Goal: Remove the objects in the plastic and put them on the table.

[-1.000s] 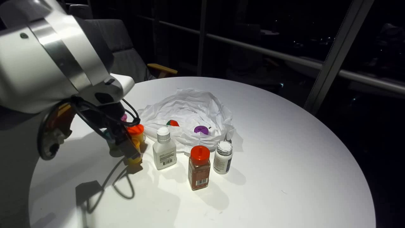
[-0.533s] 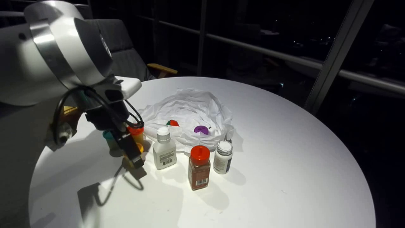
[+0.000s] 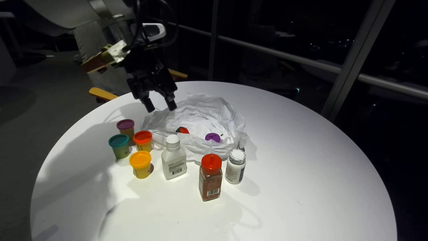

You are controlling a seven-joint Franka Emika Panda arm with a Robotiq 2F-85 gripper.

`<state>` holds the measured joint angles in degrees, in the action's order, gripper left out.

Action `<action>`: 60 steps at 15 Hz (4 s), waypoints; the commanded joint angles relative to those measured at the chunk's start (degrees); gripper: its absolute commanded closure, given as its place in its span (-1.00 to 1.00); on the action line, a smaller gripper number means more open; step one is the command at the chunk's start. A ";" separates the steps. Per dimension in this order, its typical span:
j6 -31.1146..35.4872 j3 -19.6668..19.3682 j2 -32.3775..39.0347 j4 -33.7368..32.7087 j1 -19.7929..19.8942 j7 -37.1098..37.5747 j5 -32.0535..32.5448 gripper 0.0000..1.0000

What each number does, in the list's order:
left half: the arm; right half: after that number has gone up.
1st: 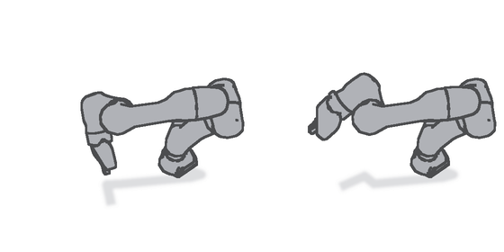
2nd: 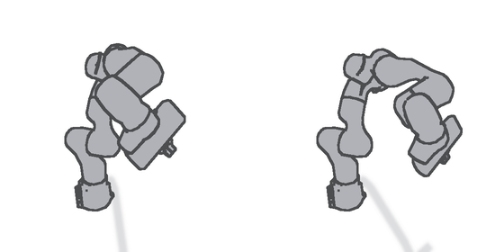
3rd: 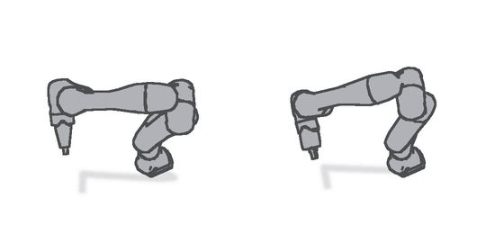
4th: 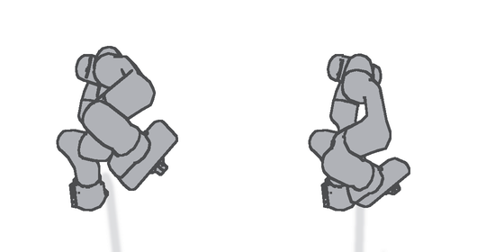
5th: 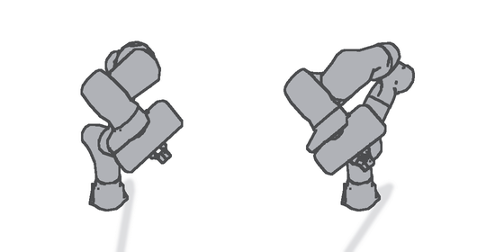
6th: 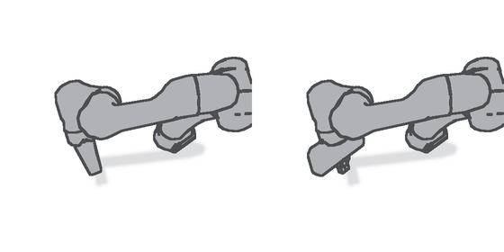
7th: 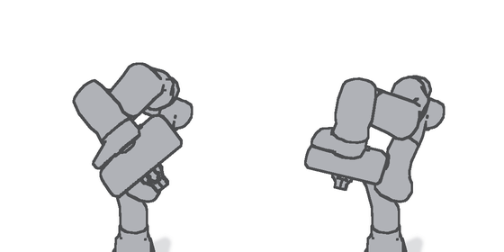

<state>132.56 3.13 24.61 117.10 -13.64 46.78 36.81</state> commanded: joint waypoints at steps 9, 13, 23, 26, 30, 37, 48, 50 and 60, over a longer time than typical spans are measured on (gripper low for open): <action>-3.56 -2.32 10.30 -16.11 0.39 -18.80 -6.58 -1.00; -3.72 -2.24 10.30 -16.31 0.38 -18.89 -6.59 -1.00; 3.07 -5.76 10.70 -13.33 -2.83 -14.98 -4.10 -1.00; 4.67 -6.61 11.93 -12.55 -3.83 -14.77 -5.53 -1.00; 7.62 -7.37 14.05 -12.50 -3.69 -13.53 -6.84 -1.00; 10.36 -8.51 17.67 -15.24 -3.09 -15.11 -13.26 -1.00; 10.09 -11.01 19.19 -17.26 -2.51 -15.20 -17.53 0.47; 10.47 -11.20 19.11 -16.83 -1.75 -15.62 -18.15 0.42; 13.43 -9.97 17.28 -12.53 -1.19 -18.22 -22.47 -1.00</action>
<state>143.86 -7.14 44.04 101.92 -14.47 30.13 16.30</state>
